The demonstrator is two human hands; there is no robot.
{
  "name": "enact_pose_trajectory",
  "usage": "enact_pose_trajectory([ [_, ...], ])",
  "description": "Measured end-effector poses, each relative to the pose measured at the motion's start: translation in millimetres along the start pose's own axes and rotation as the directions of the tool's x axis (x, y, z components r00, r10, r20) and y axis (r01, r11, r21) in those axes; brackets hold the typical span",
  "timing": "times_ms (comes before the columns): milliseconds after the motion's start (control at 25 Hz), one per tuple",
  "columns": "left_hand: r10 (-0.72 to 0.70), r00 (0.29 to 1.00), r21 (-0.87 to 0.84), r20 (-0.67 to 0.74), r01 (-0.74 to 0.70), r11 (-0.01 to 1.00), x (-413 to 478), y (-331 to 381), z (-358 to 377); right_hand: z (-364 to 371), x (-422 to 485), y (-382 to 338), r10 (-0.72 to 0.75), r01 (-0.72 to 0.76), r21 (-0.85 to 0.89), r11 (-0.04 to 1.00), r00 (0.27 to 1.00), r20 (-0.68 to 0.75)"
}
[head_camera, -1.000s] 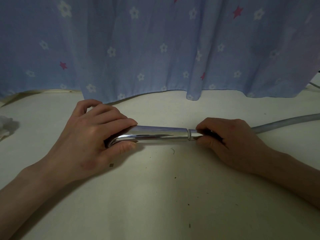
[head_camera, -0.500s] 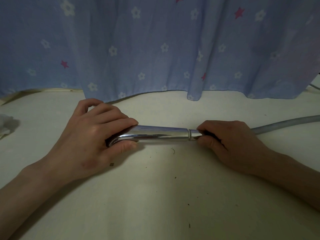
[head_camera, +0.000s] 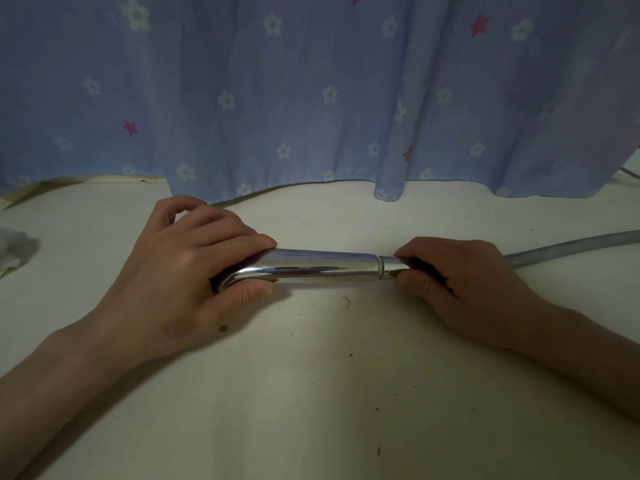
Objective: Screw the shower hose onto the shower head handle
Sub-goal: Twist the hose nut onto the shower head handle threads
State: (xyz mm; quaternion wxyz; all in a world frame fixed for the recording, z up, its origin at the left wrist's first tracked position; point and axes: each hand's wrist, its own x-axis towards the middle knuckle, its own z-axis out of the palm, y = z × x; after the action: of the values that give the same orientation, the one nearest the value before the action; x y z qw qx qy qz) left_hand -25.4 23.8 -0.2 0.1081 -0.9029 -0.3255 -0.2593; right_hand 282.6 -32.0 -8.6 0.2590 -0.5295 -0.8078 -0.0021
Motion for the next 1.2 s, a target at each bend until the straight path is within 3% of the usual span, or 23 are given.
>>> enact_pose_trajectory([
  [320, 0.011, 1.000, 0.018, -0.014, -0.011, 1.000, 0.0, 2.0, 1.3, 0.6, -1.4, -0.4, -0.051, 0.050, -0.041, 0.998, 0.998, -0.022],
  [480, 0.016, 1.000, 0.023, -0.009, -0.015, 1.000, -0.3, 2.1, 1.6, 2.3, 0.4, -0.2, 0.025, -0.025, 0.031, 0.999, 1.000, 0.006],
  [680, 0.011, 1.000, 0.019, -0.013, -0.011, 1.000, 0.0, 2.0, 1.7, 1.6, -1.2, 2.3, -0.043, 0.043, -0.052, 0.998, 0.999, -0.009],
  [920, 0.013, 1.000, 0.025, -0.019, -0.013, 1.000, -0.2, 2.9, 2.3, 1.9, 0.4, 1.0, 0.007, -0.006, 0.020, 1.000, 1.000, -0.015],
  [1200, -0.004, 1.000, -0.005, -0.015, 0.004, 1.000, -0.1, 4.9, 1.6, -1.3, -1.9, -0.2, -0.081, 0.080, -0.043, 0.996, 0.996, -0.037],
])
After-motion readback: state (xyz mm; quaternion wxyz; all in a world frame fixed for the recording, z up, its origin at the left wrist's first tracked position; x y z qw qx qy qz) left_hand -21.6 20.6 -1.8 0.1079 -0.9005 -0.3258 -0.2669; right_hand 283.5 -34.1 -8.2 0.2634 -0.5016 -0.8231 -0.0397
